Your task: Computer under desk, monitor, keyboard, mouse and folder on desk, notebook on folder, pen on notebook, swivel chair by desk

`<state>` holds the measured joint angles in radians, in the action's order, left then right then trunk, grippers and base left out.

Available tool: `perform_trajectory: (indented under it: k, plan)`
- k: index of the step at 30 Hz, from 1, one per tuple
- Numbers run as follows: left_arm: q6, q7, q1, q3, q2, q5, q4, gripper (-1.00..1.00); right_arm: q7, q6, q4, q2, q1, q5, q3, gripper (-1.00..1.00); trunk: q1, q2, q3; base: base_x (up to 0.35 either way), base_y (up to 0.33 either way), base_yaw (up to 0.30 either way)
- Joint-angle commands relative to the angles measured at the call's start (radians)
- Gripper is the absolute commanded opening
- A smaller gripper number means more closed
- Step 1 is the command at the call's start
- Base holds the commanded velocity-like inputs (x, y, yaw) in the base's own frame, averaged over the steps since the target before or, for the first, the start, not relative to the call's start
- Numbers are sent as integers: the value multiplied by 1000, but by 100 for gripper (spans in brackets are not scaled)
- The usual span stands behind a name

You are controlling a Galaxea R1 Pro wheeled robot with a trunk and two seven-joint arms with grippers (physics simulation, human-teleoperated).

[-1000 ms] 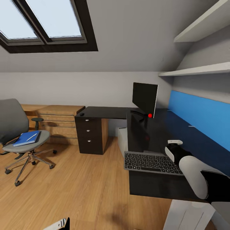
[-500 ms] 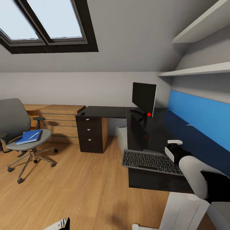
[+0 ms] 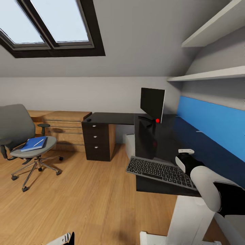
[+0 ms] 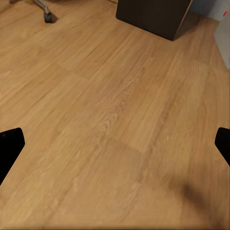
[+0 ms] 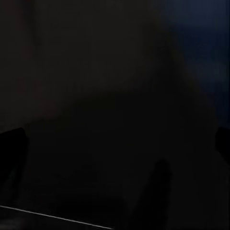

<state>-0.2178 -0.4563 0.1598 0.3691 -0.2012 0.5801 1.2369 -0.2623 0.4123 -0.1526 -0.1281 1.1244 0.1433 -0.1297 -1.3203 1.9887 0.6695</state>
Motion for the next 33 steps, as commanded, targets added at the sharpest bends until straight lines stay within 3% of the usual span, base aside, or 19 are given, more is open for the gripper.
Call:
perform_trajectory:
  k: [1,9,26,33]
  plan:
    - [-7,-4,-1,4,-1,11,1,100,3,11,10,1,0,6,-13,100,0,0,1,-32,0,0]
    - [-6,-4,-1,5,-1,11,0,100,3,11,10,4,0,16,-13,100,0,0,1,-145,0,0]
    - [-6,-4,-1,6,-1,11,-2,100,3,10,9,8,0,19,-13,100,0,0,1,-11,0,0]
    - [-6,-4,-1,19,-1,11,-20,100,3,10,8,7,0,19,-13,100,0,0,1,-226,0,0]
